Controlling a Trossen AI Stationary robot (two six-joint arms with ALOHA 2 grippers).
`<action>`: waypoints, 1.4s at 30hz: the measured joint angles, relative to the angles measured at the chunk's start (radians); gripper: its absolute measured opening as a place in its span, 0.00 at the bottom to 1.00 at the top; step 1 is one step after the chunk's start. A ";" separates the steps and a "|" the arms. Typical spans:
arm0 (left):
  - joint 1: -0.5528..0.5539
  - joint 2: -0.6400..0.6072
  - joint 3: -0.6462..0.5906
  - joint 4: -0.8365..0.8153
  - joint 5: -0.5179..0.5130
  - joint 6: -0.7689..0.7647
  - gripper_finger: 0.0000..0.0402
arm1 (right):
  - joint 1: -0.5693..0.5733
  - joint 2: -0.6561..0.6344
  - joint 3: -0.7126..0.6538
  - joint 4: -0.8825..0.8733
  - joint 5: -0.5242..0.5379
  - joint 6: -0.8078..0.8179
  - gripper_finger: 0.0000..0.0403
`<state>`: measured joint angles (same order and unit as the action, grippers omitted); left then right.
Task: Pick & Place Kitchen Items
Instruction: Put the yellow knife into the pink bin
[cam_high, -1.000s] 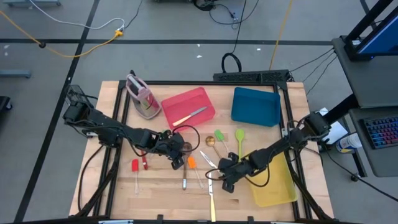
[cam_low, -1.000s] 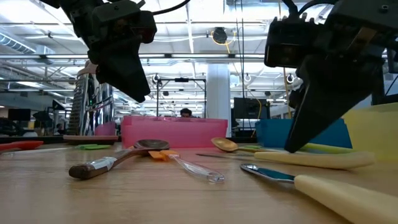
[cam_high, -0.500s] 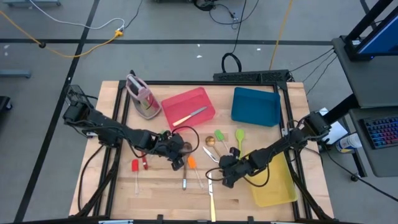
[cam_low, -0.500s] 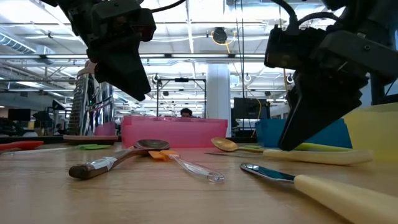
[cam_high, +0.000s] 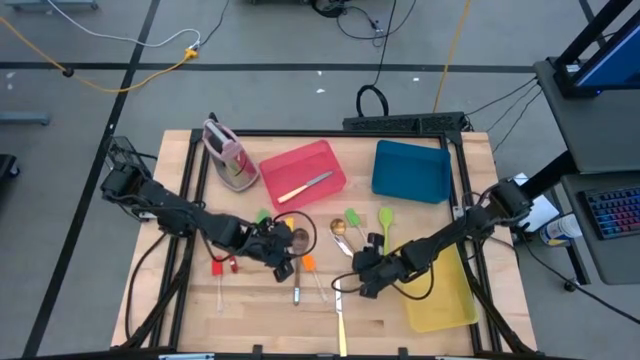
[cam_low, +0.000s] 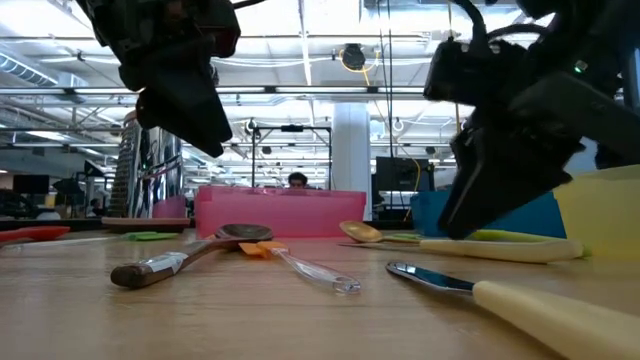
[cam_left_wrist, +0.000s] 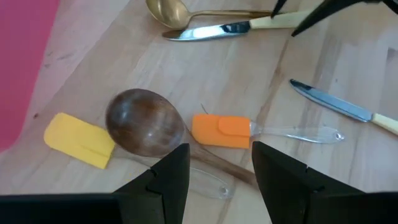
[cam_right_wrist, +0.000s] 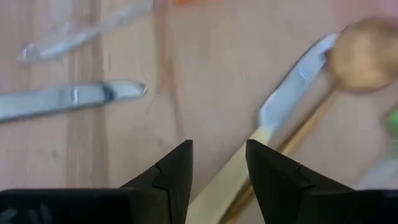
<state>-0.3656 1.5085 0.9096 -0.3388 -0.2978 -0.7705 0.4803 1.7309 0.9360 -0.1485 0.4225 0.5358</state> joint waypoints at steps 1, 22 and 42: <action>-0.004 0.000 0.000 0.000 -0.011 -0.003 0.45 | -0.001 -0.008 0.000 0.003 0.021 0.001 0.36; -0.036 0.000 0.000 0.001 -0.046 -0.018 0.45 | -0.042 0.026 -0.062 -0.002 -0.027 0.129 0.35; -0.035 0.000 0.000 0.001 -0.046 -0.010 0.45 | -0.051 -0.014 -0.103 0.160 -0.107 0.047 0.10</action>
<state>-0.4007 1.5085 0.9096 -0.3382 -0.3435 -0.7807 0.4298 1.7168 0.8330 0.0114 0.3151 0.5827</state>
